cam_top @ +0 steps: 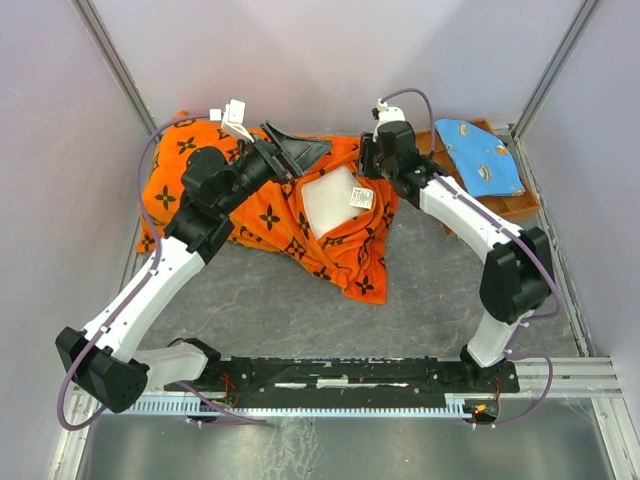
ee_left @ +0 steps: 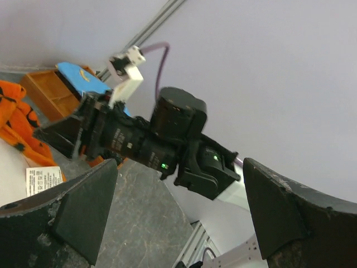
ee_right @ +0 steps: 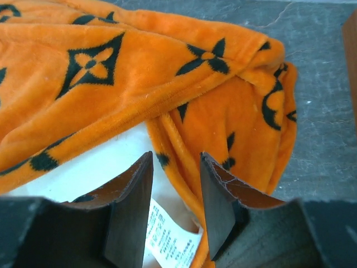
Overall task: Remove the pillowcase from the pillow
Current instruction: Remove the pillow from the pillowcase.
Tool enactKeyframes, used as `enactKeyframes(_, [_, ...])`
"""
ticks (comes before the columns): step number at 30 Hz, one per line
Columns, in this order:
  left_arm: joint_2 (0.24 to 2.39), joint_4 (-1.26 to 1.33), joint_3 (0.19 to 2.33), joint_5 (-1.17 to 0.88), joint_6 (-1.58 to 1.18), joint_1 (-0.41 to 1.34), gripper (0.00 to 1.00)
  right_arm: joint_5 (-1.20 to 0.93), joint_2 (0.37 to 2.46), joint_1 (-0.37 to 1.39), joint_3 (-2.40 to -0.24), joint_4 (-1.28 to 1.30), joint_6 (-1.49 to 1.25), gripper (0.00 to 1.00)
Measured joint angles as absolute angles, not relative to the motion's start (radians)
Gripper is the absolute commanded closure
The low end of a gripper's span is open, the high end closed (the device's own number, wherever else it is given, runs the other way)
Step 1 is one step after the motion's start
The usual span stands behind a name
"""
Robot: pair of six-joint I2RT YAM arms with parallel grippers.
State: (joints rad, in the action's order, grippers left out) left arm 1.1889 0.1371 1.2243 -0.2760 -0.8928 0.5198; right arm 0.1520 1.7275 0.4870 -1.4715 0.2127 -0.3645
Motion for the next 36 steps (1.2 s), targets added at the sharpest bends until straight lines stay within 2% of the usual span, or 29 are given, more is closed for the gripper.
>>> enactKeyframes(9, [1.165,0.138,1.216,-0.282,-0.894,0.525,0.01,0.097,1.88,0.485,-1.552,0.266,-0.362,0.56])
enactKeyframes(11, [1.163,0.138,1.216,-0.282,-0.893,0.525,0.01,0.091,1.897,0.483,-1.555,0.27,-0.36,0.62])
enactKeyframes(16, [1.16,0.19,1.166,-0.289,-0.885,0.526,0.0,0.071,1.913,0.46,-1.557,0.27,-0.355,0.92])
enactKeyframes(18, [1.16,0.237,1.107,-0.313,-0.86,0.528,0.01,0.058,1.912,0.432,-1.545,0.26,-0.369,0.98])
enactKeyframes(22, [1.169,0.263,0.994,-0.34,-0.76,0.582,0.06,0.026,1.892,0.366,-1.449,0.207,-0.406,0.98])
enactKeyframes(27, [1.207,0.239,0.903,-0.277,-0.637,0.732,0.11,-0.001,1.81,0.347,-1.316,0.175,-0.437,0.98])
enactKeyframes(31, [1.258,0.242,0.827,-0.169,-0.618,0.778,0.11,-0.007,1.723,0.355,-1.244,0.172,-0.445,0.98])
enactKeyframes(36, [1.347,0.239,0.775,0.071,-0.618,0.776,0.08,-0.027,1.615,0.355,-1.158,0.154,-0.469,0.98])
